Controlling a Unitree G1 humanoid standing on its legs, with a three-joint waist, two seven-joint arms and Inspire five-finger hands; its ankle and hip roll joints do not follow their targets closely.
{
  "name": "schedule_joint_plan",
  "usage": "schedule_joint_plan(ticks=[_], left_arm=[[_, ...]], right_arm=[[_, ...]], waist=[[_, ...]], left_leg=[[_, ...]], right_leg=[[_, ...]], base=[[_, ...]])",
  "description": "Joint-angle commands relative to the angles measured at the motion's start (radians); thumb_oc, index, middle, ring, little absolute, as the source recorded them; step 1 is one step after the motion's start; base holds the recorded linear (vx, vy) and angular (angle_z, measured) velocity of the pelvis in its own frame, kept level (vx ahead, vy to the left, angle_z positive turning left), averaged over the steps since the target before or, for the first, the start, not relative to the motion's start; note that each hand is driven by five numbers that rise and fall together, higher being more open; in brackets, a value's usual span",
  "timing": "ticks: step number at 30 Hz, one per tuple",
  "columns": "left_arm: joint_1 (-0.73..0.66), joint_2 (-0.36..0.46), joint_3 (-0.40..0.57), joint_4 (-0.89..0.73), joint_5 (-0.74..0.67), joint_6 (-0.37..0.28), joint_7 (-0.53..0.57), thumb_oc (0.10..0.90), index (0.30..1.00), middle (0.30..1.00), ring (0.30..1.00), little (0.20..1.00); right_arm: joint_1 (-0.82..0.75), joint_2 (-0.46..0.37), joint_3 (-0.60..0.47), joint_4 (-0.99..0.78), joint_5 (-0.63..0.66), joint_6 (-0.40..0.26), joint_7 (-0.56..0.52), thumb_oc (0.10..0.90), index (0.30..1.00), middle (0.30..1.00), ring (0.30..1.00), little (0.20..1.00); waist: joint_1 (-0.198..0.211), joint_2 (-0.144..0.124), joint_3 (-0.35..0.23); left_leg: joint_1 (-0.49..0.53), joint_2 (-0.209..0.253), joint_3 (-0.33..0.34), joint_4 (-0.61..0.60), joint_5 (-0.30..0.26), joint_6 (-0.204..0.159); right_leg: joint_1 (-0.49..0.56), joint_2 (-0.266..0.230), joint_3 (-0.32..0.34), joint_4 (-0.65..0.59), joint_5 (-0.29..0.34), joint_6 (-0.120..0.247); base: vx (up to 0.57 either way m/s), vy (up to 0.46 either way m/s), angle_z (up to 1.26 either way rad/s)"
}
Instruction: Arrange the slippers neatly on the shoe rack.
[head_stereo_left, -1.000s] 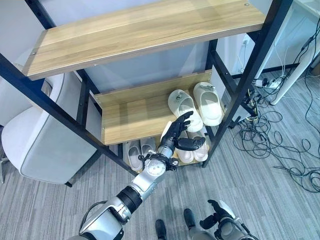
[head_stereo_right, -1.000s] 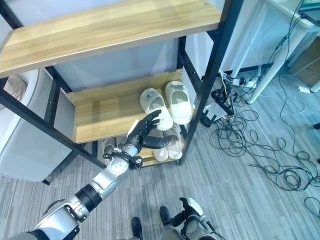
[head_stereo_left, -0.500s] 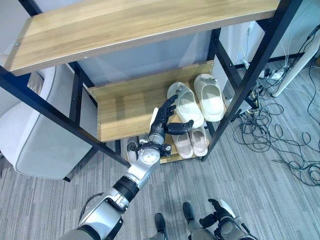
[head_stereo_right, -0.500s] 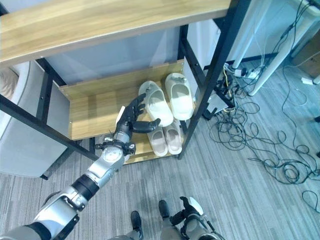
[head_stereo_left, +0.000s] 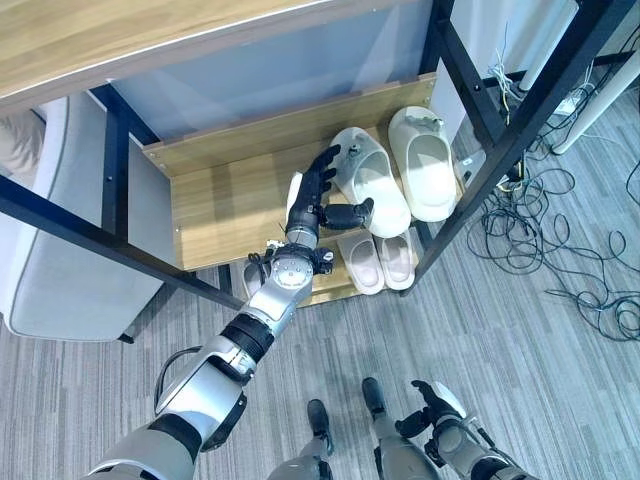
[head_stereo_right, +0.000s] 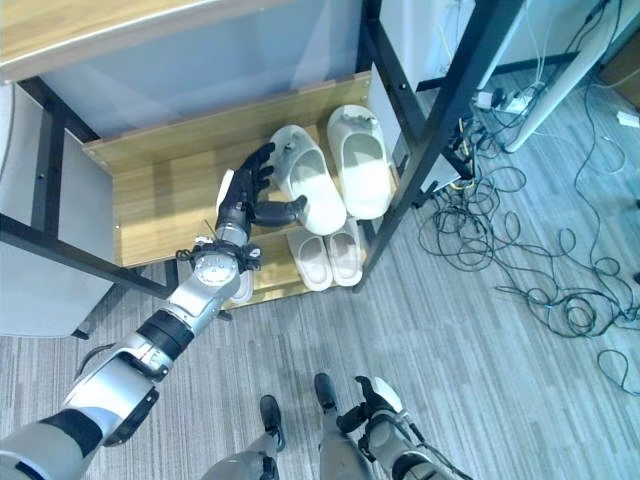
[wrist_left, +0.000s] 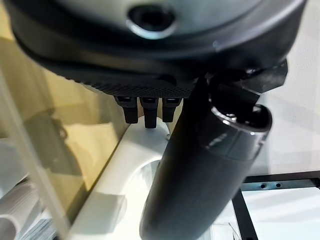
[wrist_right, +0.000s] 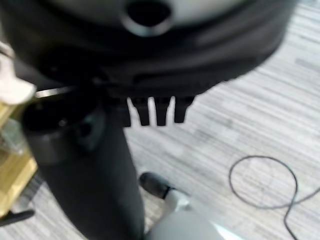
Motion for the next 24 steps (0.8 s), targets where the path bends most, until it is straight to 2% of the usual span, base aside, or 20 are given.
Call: schedule_joint_plan(ticks=[1, 6, 14, 24], left_arm=[[-0.171, -0.042, 0.052, 0.040, 0.063, -0.081, 0.016, 0.800, 0.900, 0.900, 0.900, 0.900], [-0.199, -0.085, 0.043, 0.036, 0.059, -0.088, 0.015, 0.800, 0.900, 0.900, 0.900, 0.900], [-0.217, -0.100, 0.039, 0.036, 0.063, -0.089, 0.013, 0.800, 0.900, 0.900, 0.900, 0.900], [-0.230, -0.051, 0.040, 0.059, 0.081, -0.076, -0.001, 0.800, 0.900, 0.900, 0.900, 0.900]], right_arm=[[0.016, -0.010, 0.016, 0.000, 0.011, -0.020, -0.011, 0.800, 0.900, 0.900, 0.900, 0.900], [0.025, -0.013, 0.014, -0.002, 0.011, -0.027, -0.013, 0.800, 0.900, 0.900, 0.900, 0.900], [0.041, -0.018, 0.010, -0.003, 0.008, -0.032, -0.014, 0.800, 0.900, 0.900, 0.900, 0.900], [0.042, -0.017, 0.013, 0.001, 0.014, -0.030, 0.006, 0.800, 0.900, 0.900, 0.900, 0.900]], waist=[[-0.013, -0.019, -0.033], [-0.023, -0.019, -0.035], [-0.031, -0.013, -0.038], [-0.021, -0.005, -0.061]], left_leg=[[-0.001, -0.022, -0.061, 0.002, -0.146, 0.004], [0.003, -0.024, -0.061, 0.002, -0.151, 0.003], [0.011, -0.023, -0.056, 0.002, -0.158, 0.004], [0.032, -0.019, -0.059, 0.002, -0.161, -0.001]], right_leg=[[-0.037, -0.062, -0.026, 0.051, -0.088, 0.043], [-0.034, -0.060, -0.021, 0.047, -0.088, 0.043], [-0.030, -0.058, -0.016, 0.043, -0.089, 0.043], [0.004, -0.053, -0.029, 0.032, -0.096, 0.045]], base=[[0.00, 0.000, 0.00], [0.00, 0.000, 0.00], [0.00, 0.001, -0.02], [0.01, 0.000, -0.02]])
